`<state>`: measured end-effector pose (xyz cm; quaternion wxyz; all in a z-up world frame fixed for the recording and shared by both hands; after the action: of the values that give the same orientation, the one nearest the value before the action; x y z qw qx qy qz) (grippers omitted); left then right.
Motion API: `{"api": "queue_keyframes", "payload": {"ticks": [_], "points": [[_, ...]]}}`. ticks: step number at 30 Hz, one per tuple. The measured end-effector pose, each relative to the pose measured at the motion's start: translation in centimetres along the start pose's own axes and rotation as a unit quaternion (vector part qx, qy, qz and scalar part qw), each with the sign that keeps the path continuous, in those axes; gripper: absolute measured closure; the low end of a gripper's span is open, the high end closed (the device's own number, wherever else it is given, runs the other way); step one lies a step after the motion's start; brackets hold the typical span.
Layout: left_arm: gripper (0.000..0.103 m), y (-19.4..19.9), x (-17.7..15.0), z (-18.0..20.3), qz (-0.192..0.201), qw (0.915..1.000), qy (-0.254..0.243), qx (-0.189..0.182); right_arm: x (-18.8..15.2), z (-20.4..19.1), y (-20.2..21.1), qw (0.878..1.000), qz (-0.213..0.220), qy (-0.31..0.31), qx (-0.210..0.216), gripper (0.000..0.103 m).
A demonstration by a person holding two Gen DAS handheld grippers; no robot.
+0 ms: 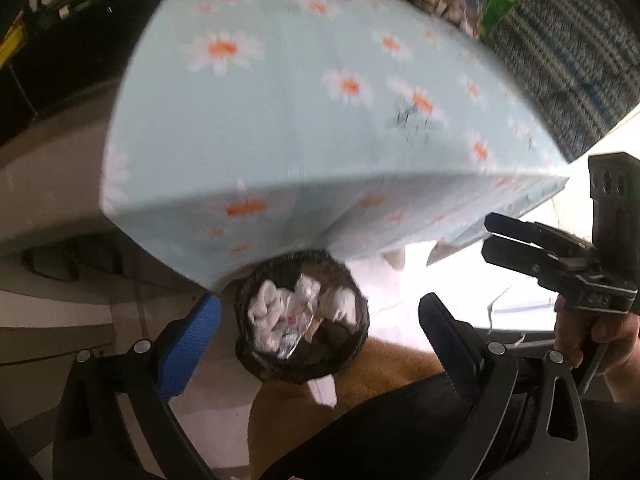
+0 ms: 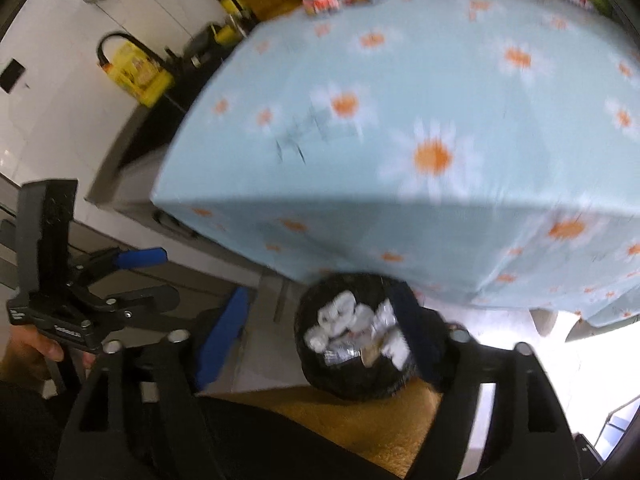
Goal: Collect trash
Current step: 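Raise both tools back over the table toward the last wrappers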
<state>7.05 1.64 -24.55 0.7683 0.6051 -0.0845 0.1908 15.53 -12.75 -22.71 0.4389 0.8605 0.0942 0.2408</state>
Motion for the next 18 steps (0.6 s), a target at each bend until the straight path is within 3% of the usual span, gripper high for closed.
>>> {"api": "queue_keyframes", "payload": {"ticks": [5, 7, 18], "points": [[0.007, 2.8, 2.4, 0.5, 0.037, 0.9993, -0.003, -0.009, 2.1, -1.6, 1.8, 1.0, 0.025, 0.01, 0.009, 0.016], [0.007, 3.5, 3.3, 0.7, 0.048, 0.9988, -0.009, -0.007, 3.1, -2.0, 2.5, 0.999, 0.04, 0.012, 0.009, 0.006], [0.007, 5.8, 9.1, -0.2, 0.098, 0.9949, -0.005, 0.024, 10.7, -2.0, 5.6, 0.994, 0.108, 0.035, -0.003, 0.005]]}}
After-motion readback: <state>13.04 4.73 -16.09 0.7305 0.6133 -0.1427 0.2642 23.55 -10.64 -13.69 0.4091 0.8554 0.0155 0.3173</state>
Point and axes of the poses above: each gripper's, at about its wrist camera, not at the fingertips, and y roughly against the way its jaws point, z to its right, x to its top, the point moved 9 cm from there along -y, roughly the way its jaws point, and after that the axes turned 9 degrees about -y, right-handed, at the moved point
